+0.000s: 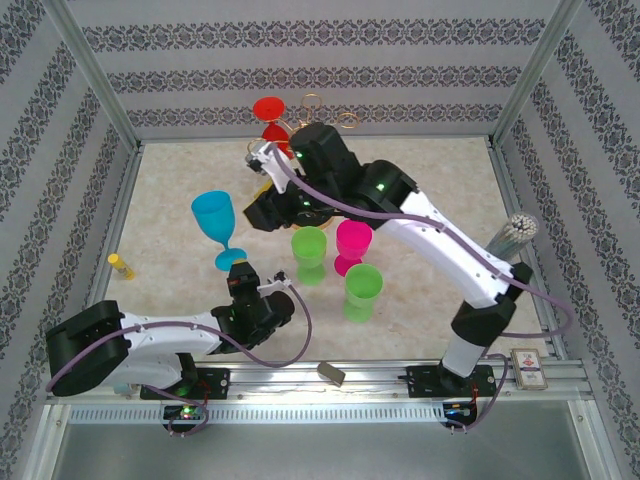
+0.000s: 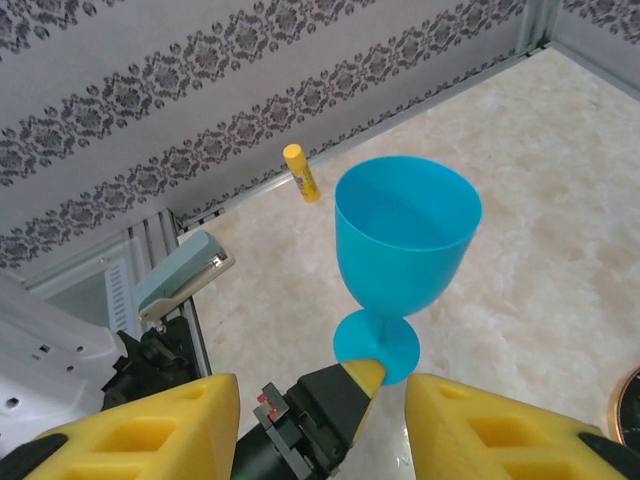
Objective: Take the wine glass off the wine glass rack
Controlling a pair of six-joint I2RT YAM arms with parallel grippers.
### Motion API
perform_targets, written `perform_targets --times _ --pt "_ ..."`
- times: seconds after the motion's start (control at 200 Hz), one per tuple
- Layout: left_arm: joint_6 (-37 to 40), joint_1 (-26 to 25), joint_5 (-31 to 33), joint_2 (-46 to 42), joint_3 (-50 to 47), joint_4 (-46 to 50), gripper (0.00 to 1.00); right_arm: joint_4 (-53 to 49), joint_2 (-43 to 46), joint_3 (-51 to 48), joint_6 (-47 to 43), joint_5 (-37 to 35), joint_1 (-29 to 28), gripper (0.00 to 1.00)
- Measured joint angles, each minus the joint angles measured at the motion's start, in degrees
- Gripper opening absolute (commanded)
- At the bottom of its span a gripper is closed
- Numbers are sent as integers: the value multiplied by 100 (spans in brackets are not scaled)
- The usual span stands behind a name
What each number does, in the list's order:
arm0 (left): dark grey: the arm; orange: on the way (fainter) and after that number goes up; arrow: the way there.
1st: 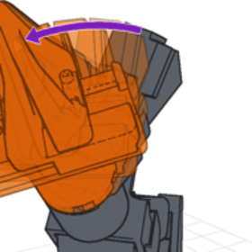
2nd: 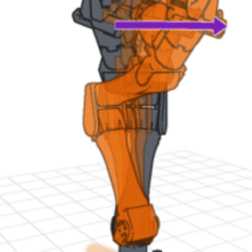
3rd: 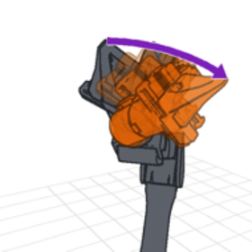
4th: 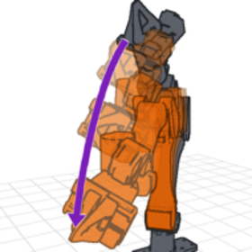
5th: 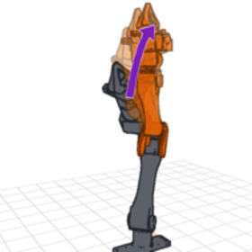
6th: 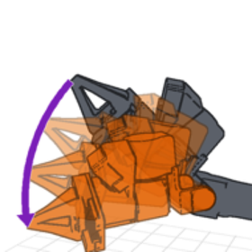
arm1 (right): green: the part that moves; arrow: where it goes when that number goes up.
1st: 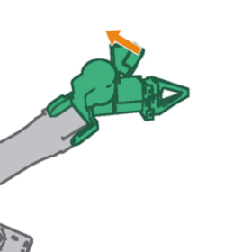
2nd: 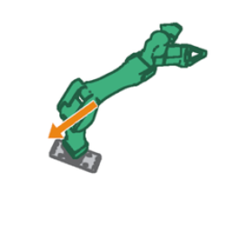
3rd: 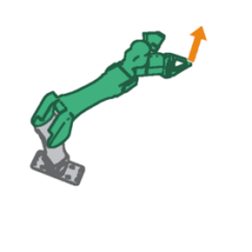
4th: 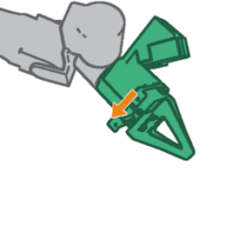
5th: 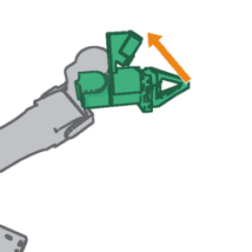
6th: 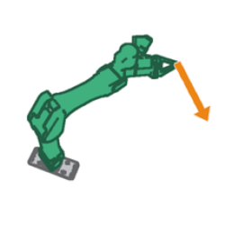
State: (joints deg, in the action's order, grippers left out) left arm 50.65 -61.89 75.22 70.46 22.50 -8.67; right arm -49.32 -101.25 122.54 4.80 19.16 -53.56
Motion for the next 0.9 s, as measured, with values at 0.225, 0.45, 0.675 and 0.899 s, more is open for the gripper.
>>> perform_targets --times 0.225,0.45,0.675,0.899 --pt "44 0 -50 -11 -52 0 0 -824 -1399 1945 -332 48 -175 55" --pt "114 0 -63 -11 -63 0 0 -1469 -2428 3340 -546 164 -332 60" --pt "203 0 -55 0 -63 0 0 -1552 -2586 3342 -586 240 -334 60" --pt "286 0 -37 0 -63 -2 0 -1353 -2743 3342 -595 236 -334 60"
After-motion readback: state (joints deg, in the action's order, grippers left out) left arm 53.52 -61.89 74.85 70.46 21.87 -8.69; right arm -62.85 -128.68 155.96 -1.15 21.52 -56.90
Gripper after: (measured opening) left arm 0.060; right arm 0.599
